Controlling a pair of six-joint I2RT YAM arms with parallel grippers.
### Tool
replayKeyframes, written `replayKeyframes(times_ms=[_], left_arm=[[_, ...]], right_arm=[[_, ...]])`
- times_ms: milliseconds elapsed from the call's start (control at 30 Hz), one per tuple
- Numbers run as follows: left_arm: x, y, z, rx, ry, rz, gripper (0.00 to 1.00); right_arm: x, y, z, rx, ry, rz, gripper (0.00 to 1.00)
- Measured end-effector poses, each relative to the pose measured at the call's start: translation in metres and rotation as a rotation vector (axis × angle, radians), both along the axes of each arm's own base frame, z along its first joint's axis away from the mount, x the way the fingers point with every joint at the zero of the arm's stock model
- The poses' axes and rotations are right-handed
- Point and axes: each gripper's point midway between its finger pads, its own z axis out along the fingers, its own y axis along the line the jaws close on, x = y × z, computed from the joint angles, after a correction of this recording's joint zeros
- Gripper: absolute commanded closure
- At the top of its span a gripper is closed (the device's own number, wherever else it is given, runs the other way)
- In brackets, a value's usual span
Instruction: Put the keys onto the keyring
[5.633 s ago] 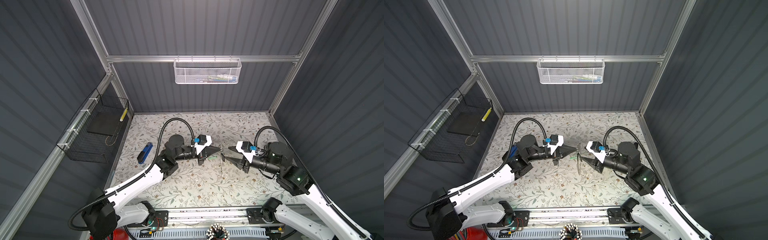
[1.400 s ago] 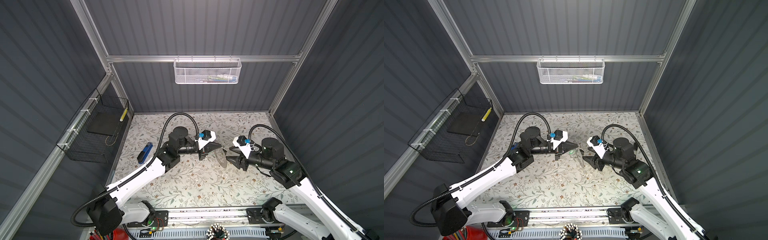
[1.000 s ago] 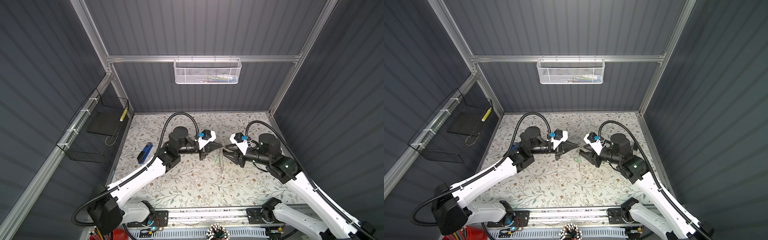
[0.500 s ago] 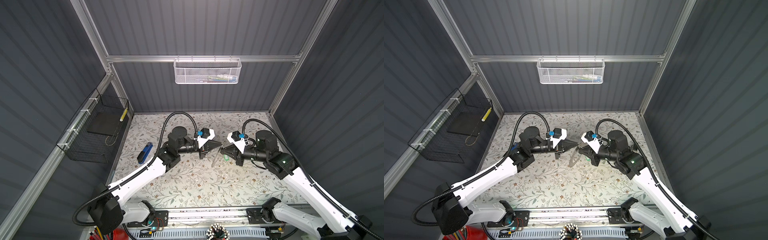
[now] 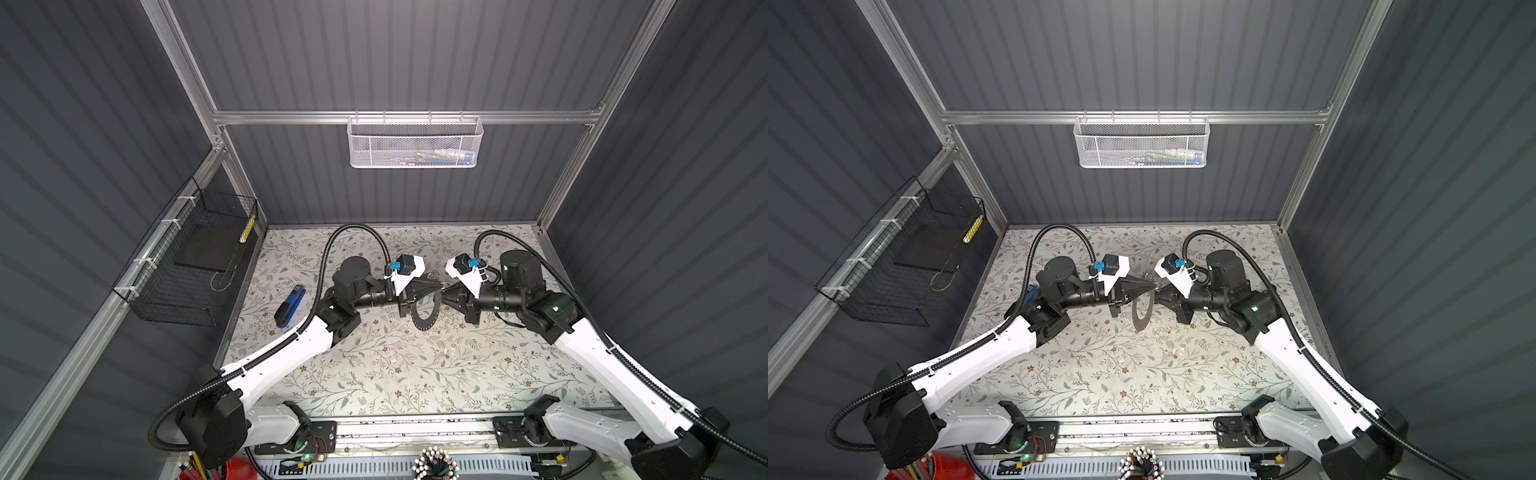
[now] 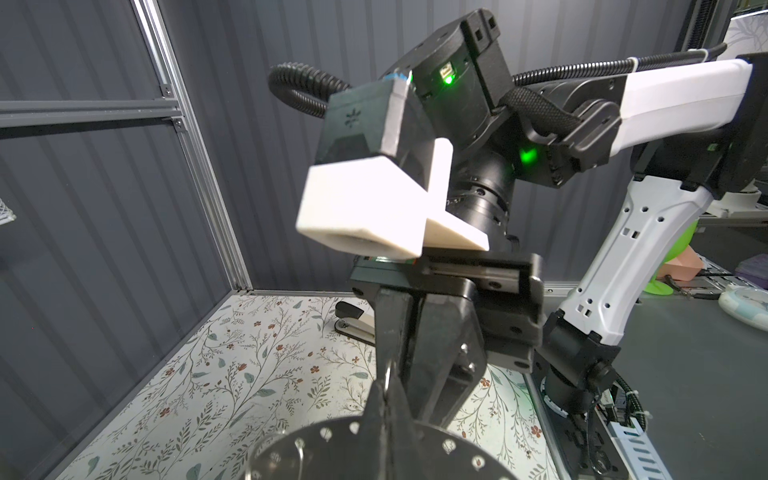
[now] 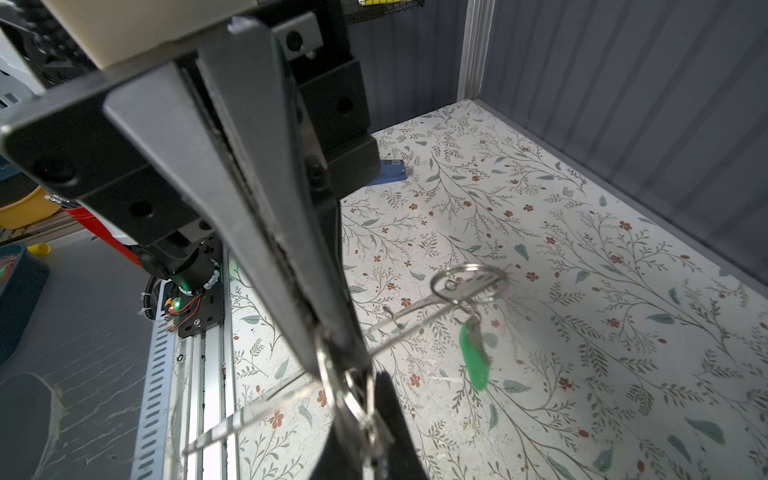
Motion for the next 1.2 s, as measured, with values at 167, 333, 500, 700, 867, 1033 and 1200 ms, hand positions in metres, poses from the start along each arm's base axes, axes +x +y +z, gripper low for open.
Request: replayKeyframes(times_ms=[167, 333, 500, 700, 867, 1033, 1200], left_arm=[[0.002, 0.001, -0.002, -0.001, -0.001, 0.008, 1.0], [0.007, 0.004, -0.006, 0.007, 0.005, 0.023, 1.0], [0.006, 0.004, -0.014, 0.055, -0.009, 0.022, 1.0], [0.003, 0.008, -0.018, 0.127, -0.05, 0.023, 1.0], [0.003, 0.012, -0.024, 0.171, -0.066, 0.035, 1.0], [0.006, 0.014, -0.028, 0.208, -0.082, 0.05, 1.0], [0.013, 0.016, -0.03, 0.233, -0.079, 0.09, 0.73]], right_arm=[[0.002, 0.006, -0.003, 0.011, 0.03, 0.025, 1.0], [0.007, 0.01, -0.006, 0.01, 0.038, 0.028, 1.0], [0.007, 0.004, -0.007, -0.016, 0.027, -0.006, 1.0], [0.002, -0.011, 0.009, -0.029, -0.046, -0.069, 1.0], [0.001, -0.016, 0.016, -0.026, -0.077, -0.09, 1.0], [0.002, -0.017, 0.014, -0.04, -0.079, -0.094, 1.0], [0.008, -0.018, 0.011, -0.075, -0.082, -0.112, 1.0]])
